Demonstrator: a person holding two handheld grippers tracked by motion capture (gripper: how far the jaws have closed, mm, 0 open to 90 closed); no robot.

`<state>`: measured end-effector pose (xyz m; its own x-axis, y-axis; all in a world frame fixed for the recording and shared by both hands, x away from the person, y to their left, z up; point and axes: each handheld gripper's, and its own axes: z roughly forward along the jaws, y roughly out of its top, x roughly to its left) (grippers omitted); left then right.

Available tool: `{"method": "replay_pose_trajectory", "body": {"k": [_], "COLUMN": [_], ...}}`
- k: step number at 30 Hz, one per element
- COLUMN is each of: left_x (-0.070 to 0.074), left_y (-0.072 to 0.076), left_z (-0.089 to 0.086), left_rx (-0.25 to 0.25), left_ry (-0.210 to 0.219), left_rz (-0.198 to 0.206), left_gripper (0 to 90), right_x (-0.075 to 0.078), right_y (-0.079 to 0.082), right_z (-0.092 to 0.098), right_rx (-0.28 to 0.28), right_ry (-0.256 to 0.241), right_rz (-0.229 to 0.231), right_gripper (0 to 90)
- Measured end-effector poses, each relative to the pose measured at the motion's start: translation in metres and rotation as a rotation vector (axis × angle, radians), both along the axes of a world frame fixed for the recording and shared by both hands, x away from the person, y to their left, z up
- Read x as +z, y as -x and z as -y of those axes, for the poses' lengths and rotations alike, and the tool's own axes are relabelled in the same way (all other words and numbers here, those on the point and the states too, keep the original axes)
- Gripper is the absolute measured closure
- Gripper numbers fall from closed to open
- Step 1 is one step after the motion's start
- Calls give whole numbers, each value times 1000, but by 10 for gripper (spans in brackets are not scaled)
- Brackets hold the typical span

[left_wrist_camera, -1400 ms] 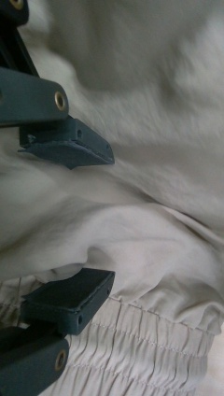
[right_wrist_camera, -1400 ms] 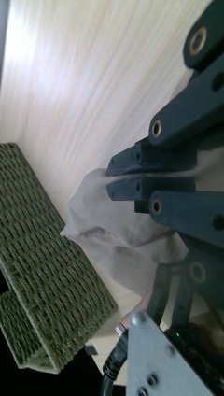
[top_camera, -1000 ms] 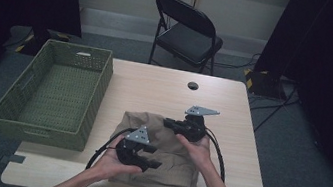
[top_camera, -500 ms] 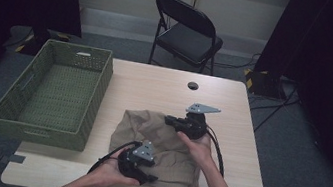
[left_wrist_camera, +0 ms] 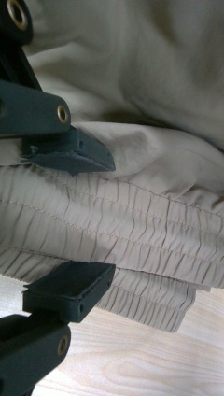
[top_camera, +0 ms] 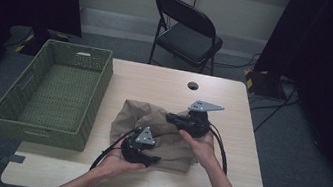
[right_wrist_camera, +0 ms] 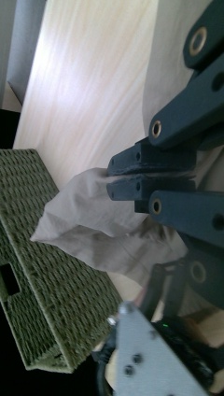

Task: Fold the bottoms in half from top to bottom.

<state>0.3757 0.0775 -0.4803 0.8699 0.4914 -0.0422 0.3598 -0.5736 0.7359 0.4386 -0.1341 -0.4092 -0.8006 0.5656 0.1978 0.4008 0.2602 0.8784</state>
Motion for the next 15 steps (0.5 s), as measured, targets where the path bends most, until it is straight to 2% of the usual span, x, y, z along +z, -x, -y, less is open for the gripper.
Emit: {"method": "replay_pose_trajectory", "body": {"k": [3, 7, 8, 10, 11, 15], "left_x": [1, 6, 7, 9, 12, 17], "left_y": [2, 3, 3, 3, 7, 17], "left_z": [0, -3, -5, -7, -11, -15], "left_rx": [-8, -3, 0, 2, -18, -43], "left_ry": [-19, 18, 38, 46, 69, 57], "left_rz": [15, 18, 11, -3, -25, -19], "left_gripper": [448, 478, 478, 484, 503, 555], "right_x": [-5, -10, -12, -15, -18, -25], "right_y": [5, 13, 14, 16, 17, 18], "right_z": [2, 2, 2, 1, 0, -4], "right_rx": [9, 32, 36, 45, 43, 56], "right_ry": [2, 15, 19, 21, 24, 40], "right_rz": [-9, -17, -19, -26, -29, -42], "right_gripper": [866, 865, 865, 865, 865, 865]}}
